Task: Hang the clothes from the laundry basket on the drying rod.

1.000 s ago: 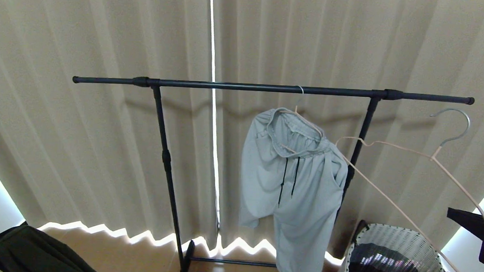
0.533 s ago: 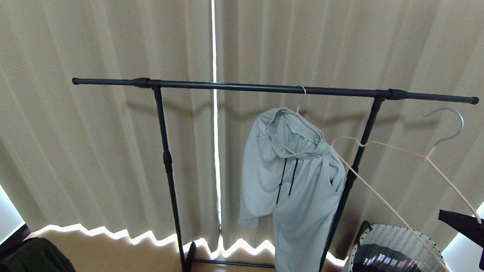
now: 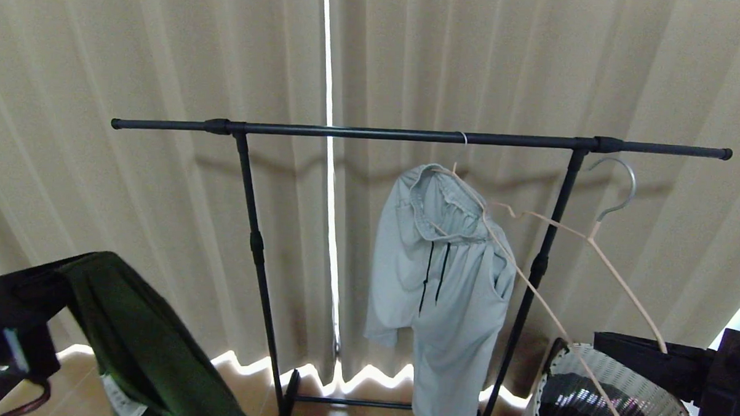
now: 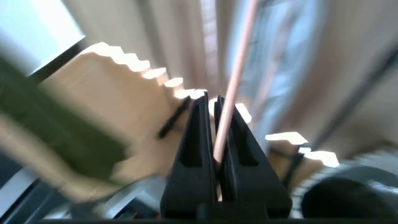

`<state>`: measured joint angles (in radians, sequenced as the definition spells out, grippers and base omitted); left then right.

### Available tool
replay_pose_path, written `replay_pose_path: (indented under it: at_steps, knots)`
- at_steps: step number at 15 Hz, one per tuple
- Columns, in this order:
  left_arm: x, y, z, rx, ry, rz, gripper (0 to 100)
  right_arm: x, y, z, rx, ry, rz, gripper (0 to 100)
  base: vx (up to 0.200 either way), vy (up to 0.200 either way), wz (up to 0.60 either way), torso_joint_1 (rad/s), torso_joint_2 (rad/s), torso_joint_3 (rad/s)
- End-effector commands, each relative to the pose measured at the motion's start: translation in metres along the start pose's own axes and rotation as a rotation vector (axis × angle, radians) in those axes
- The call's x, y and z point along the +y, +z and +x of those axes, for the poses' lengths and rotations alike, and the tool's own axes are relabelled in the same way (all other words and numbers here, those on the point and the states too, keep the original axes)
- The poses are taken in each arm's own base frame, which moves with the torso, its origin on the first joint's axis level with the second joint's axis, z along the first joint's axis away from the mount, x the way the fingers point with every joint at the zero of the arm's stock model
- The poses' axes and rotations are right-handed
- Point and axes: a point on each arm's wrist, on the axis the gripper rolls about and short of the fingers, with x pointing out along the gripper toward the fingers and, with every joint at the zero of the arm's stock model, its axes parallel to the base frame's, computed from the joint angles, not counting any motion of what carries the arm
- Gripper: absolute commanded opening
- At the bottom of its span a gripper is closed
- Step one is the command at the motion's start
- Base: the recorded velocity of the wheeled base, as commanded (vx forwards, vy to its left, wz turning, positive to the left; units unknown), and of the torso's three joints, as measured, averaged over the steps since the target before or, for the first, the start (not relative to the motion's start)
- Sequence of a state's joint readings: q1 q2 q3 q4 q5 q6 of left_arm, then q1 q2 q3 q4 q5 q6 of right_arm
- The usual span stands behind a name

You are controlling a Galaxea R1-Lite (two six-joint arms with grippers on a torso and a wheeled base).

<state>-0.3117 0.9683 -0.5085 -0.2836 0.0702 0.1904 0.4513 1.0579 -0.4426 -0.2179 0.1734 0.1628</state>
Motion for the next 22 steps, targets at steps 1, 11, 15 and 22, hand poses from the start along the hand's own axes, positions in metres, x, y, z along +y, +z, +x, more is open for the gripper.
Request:
replay_pose_path:
  at_steps: [1, 11, 15, 22]
  knots:
    - [-0.003, 0.021, 0.074, 0.112, -0.018, -0.005, 0, 0.007, -0.004, 0.014, 0.068, 0.049, -0.005, 0, 0.0, 0.0, 0.0, 0.0, 0.0, 0.0]
    - [-0.029, 0.031, 0.134, 0.183, 0.132, -0.063, 0, 0.022, -0.007, 0.026, 0.07, 0.135, -0.164, 0, 0.0, 0.0, 0.0, 0.0, 0.0, 0.0]
    - [-0.032, 0.028, 0.14, 0.202, 0.157, -0.058, 0, 0.013, -0.005, 0.04, 0.042, 0.129, -0.391, 0, 0.0, 0.0, 0.0, 0.0, 0.0, 0.0]
    - [-0.037, 0.018, 0.165, 0.221, 0.291, -0.126, 0, 0.032, -0.002, 0.065, -0.008, 0.385, -0.313, 0, 0.0, 0.0, 0.0, 0.0, 0.0, 0.0]
